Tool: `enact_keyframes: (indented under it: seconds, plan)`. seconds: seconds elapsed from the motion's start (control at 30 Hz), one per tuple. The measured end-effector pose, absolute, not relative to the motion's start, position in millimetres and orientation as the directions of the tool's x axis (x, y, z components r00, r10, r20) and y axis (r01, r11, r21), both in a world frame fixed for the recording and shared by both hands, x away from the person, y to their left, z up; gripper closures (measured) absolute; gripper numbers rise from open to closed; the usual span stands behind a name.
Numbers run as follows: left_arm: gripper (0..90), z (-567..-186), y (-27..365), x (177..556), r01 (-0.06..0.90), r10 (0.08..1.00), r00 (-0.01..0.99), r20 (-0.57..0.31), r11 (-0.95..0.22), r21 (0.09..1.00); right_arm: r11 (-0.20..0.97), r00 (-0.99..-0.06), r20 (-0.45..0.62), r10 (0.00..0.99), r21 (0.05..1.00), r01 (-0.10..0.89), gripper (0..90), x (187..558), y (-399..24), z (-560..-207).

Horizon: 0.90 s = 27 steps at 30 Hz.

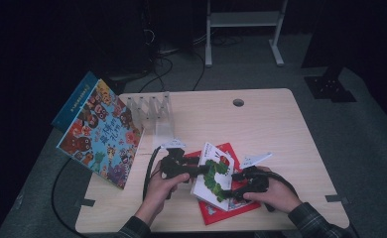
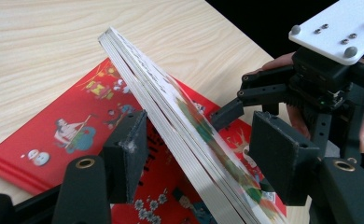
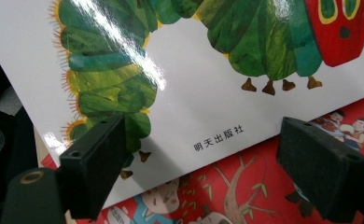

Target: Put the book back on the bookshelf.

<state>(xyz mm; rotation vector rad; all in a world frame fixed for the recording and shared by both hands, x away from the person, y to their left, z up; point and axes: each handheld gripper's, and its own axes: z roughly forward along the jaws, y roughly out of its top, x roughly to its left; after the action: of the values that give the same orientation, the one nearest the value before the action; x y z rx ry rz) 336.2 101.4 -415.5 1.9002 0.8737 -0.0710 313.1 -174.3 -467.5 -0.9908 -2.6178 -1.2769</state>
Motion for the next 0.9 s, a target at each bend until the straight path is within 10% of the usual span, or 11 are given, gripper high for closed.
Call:
enact_keyframes:
  seconds: [0.9]
  plan:
    - [36.8, -401, 73, 340, 0.587, 0.475, 0.765, -0.436, -0.235, 0.775, 0.431, -0.781, 0.33, 0.531, 0.688, 0.584, 14.8, 318, -186, -468]
